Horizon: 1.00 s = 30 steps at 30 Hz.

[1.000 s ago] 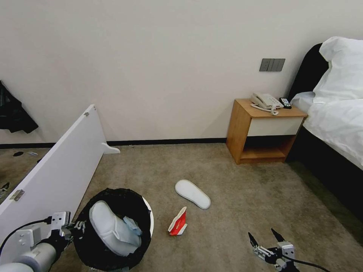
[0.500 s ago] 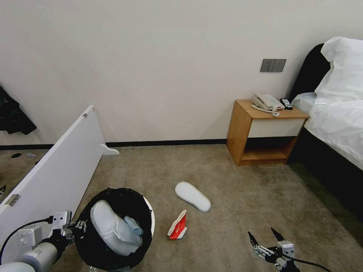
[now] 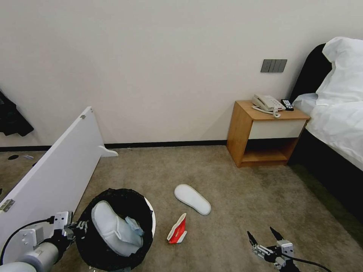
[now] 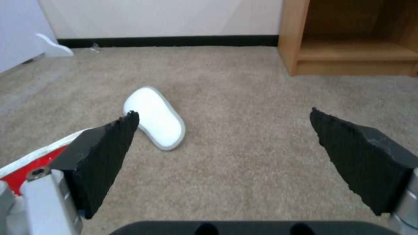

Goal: Pick up the trash bin, then pick up the garbage from the floor and place it into the trash bin.

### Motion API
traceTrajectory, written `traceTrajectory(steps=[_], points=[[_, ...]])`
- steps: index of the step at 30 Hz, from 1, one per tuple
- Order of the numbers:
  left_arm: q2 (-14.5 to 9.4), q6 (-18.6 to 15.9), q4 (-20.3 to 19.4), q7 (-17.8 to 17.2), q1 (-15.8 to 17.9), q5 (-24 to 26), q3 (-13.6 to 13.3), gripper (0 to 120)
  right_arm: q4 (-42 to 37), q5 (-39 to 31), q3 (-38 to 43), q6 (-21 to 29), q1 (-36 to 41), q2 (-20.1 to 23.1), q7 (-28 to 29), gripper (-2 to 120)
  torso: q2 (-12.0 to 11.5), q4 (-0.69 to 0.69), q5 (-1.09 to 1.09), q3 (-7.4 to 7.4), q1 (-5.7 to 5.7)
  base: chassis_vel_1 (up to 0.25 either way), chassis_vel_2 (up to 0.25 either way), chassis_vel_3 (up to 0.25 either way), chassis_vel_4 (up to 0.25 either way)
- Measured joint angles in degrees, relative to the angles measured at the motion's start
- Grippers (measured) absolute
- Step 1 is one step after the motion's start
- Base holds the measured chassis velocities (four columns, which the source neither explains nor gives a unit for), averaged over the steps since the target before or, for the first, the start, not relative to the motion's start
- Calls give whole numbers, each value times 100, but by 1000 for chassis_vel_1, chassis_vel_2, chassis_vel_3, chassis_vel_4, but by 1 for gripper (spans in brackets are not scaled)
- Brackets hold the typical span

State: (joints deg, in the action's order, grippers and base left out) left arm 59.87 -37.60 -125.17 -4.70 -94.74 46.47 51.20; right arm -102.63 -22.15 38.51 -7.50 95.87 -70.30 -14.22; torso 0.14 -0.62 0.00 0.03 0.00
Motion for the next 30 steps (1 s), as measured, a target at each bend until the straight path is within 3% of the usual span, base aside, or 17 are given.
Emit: traceTrajectory(steps=[30], points=[[26,-5,-69,-9,6,1,-22,2,10,-30,-25,7,-61,37,-33,100,0,0,0,0,0,-11,9,11,-8]])
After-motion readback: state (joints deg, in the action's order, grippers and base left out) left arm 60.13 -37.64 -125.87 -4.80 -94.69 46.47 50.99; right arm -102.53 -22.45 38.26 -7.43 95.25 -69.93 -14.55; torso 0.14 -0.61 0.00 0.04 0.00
